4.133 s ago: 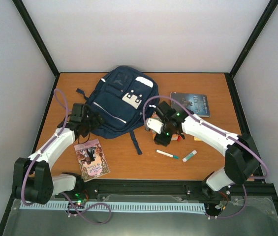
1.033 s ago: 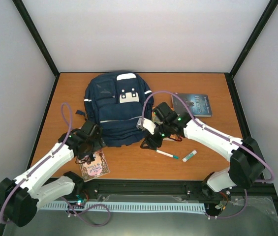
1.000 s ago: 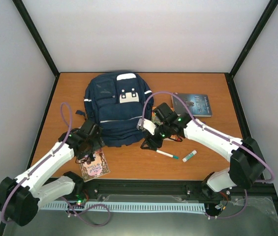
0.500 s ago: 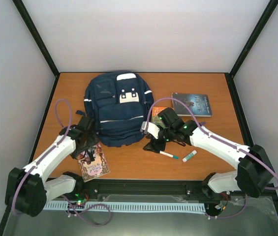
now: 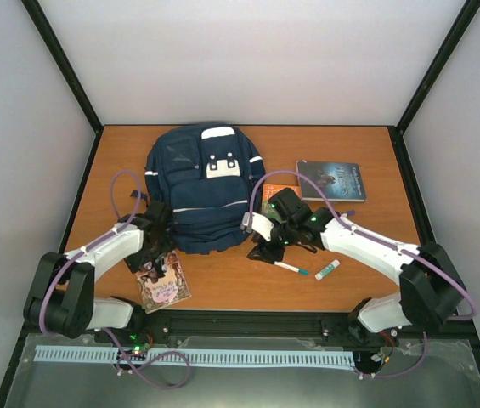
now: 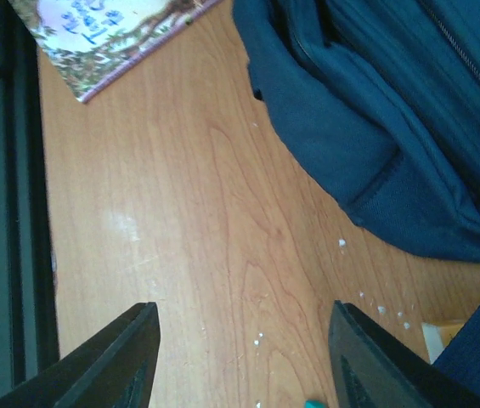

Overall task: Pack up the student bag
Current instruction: Pick up the book from the center of the board.

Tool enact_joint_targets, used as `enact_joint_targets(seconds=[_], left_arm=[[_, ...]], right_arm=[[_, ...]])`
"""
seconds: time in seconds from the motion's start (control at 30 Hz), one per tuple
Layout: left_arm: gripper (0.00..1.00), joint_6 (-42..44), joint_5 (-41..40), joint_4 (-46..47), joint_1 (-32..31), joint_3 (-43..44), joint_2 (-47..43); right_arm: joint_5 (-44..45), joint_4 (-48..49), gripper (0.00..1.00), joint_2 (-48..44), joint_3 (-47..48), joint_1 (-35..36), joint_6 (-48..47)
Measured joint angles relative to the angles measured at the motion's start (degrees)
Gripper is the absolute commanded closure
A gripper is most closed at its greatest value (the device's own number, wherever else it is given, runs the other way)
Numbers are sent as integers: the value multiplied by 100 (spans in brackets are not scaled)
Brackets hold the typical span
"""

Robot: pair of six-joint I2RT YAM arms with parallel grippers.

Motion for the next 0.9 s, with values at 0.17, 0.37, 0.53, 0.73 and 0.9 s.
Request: enact_joint_targets(seconds=[0.17, 0.37, 0.53, 0.73, 0.9], left_arm=[[1, 68, 140, 306, -35, 0, 94], [1, 105, 72, 570, -243, 0, 192], [1, 103, -68, 723, -452, 15, 273], [1, 116, -125, 942, -625, -90, 219], [3, 254, -127, 1119, -726, -313, -20]], right_arm=[[149, -24, 61, 828, 323, 9, 264], [107, -107, 66, 2168, 1156, 232, 542], [98, -306, 67, 3182, 2144, 348, 791], [516, -389, 66, 3805, 2957, 348, 1134], [944, -295, 66, 4022, 3292, 323, 1252]])
